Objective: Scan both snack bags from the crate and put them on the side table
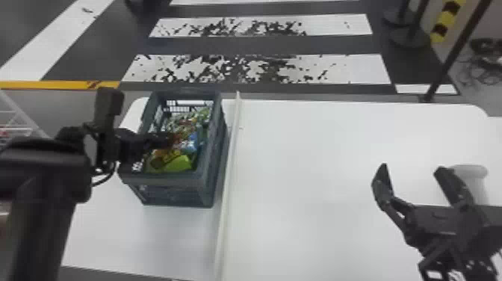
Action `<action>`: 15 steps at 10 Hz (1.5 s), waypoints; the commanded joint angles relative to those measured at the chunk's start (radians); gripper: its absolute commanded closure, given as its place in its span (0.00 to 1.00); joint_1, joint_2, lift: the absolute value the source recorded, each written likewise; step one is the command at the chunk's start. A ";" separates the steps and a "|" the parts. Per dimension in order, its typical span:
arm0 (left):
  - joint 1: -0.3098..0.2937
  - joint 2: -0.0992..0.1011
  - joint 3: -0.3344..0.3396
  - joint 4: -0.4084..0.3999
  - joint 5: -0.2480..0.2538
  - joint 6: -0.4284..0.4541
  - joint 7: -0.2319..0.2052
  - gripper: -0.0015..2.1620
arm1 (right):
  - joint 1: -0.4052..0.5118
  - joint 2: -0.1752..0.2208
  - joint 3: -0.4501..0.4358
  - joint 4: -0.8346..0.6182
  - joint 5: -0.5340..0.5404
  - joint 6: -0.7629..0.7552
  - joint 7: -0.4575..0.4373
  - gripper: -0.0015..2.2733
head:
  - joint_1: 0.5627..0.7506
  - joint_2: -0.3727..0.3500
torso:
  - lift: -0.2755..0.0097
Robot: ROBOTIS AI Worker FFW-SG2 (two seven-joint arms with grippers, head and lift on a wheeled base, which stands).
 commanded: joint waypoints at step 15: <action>0.143 -0.021 0.170 -0.332 0.251 0.099 -0.035 0.99 | -0.003 0.010 0.004 0.002 0.008 0.018 0.000 0.02 | 0.70 0.68 | 0.66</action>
